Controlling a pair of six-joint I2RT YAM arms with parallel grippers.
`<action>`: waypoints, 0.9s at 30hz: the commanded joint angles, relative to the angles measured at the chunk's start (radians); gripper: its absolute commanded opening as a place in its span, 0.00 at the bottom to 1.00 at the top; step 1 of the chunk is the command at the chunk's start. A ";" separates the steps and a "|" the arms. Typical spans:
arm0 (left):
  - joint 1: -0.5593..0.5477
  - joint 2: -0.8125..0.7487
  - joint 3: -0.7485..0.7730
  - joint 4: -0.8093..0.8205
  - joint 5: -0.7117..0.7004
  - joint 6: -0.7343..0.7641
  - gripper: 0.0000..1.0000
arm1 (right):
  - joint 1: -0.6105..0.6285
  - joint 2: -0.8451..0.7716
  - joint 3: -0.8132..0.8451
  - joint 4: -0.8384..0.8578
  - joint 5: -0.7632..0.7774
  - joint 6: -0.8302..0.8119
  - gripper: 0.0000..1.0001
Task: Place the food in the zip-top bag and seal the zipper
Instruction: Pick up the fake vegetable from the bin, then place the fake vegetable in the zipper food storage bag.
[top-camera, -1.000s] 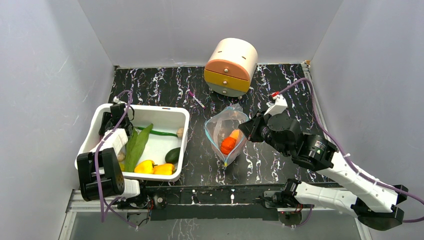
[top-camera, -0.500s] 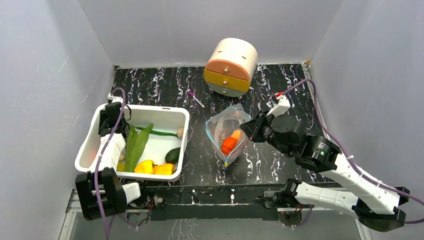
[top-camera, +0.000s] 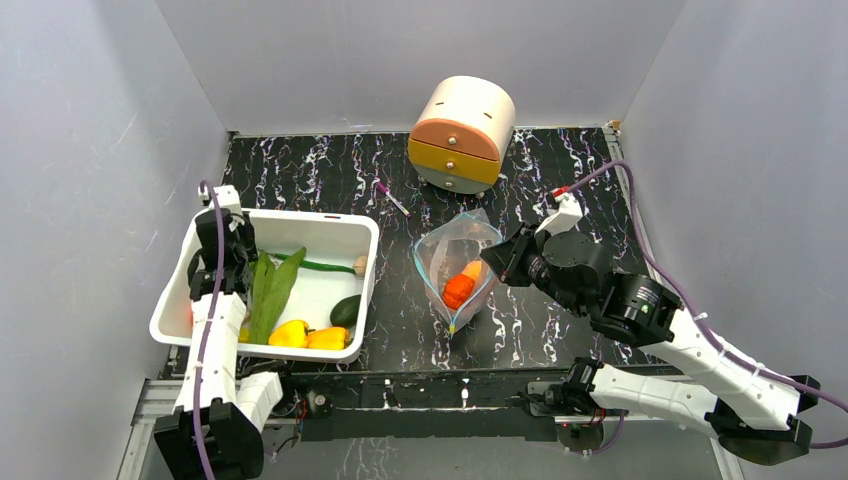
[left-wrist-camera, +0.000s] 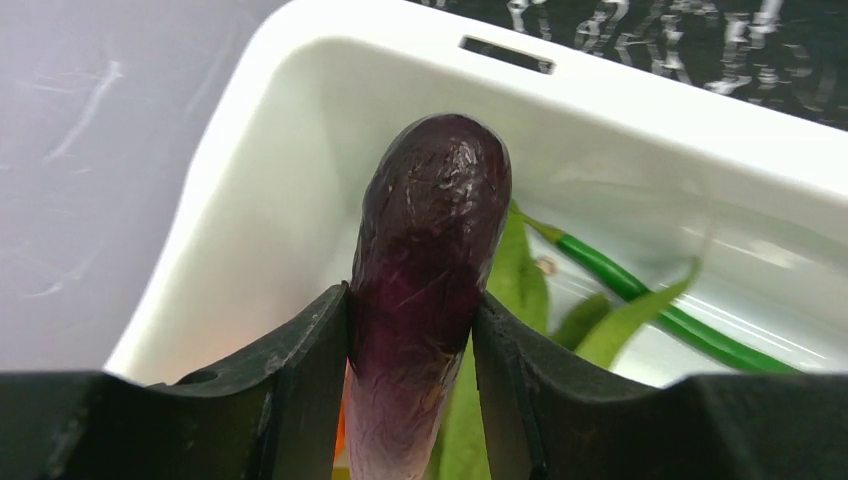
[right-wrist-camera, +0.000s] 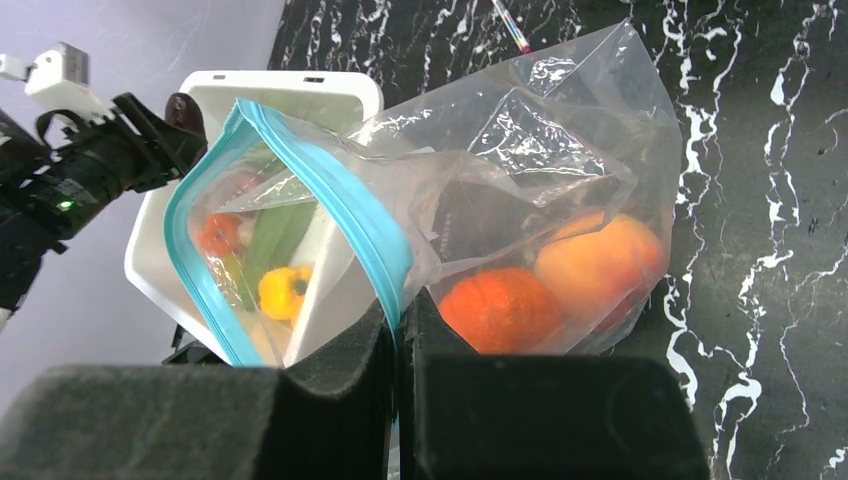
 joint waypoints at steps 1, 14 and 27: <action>0.004 -0.056 0.076 -0.096 0.184 -0.127 0.28 | 0.004 -0.007 -0.032 0.065 0.026 0.034 0.00; -0.083 -0.092 0.242 -0.098 0.467 -0.347 0.28 | 0.004 0.081 -0.066 0.129 0.031 0.079 0.00; -0.236 -0.104 0.265 0.251 0.909 -0.559 0.28 | 0.004 0.182 -0.050 0.191 0.016 0.136 0.00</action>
